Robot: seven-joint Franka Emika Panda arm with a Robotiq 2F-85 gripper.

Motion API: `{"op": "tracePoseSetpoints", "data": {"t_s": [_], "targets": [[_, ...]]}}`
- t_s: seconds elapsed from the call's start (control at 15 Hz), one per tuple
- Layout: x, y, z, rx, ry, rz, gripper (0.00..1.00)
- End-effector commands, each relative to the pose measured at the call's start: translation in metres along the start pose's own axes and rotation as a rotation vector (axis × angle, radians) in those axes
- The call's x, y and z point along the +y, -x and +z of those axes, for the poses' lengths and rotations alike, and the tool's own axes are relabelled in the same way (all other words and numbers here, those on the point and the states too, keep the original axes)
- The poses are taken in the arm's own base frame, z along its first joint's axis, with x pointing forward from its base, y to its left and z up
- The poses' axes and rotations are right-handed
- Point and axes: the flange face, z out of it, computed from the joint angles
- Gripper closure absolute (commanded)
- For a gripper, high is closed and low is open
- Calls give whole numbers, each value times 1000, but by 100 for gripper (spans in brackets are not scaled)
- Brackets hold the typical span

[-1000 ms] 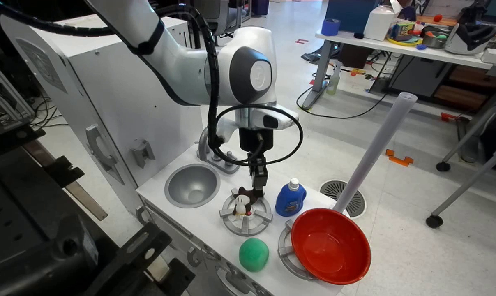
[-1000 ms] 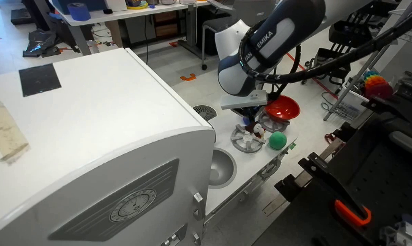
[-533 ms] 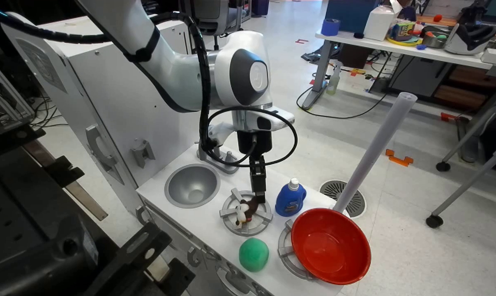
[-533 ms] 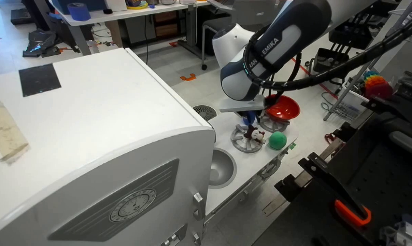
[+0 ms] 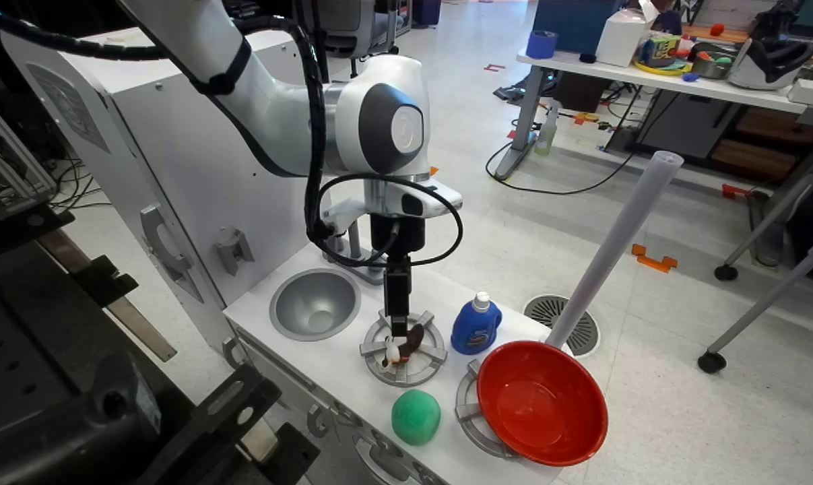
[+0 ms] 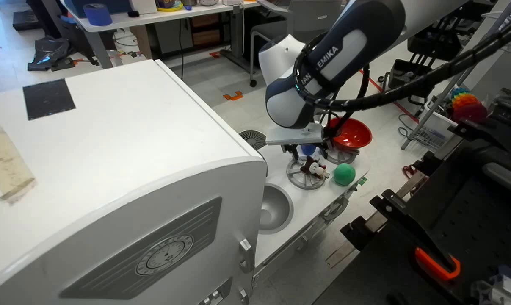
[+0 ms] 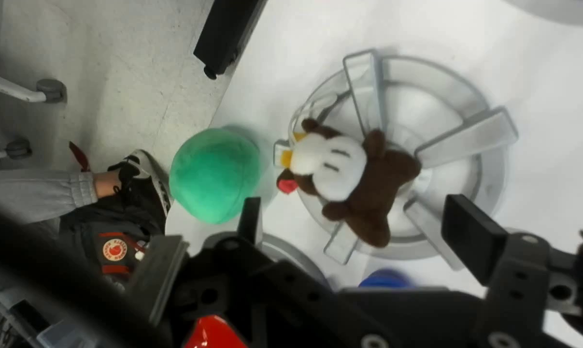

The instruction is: Put the plush toy on the left stove plate

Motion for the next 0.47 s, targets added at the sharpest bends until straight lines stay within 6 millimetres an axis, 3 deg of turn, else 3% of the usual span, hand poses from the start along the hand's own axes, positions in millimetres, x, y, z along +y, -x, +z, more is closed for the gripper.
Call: {"op": "tracePoseSetpoints", "data": {"t_s": [0.0,0.13,0.2,0.4], "targets": [[-18,22,-24,-121,-23,-129,0],[-21,28,-40,-228,-26,-174,0],[-20,30,-23,-135,-17,-126,0],[-23,32,-40,-184,-15,-159,0]]}}
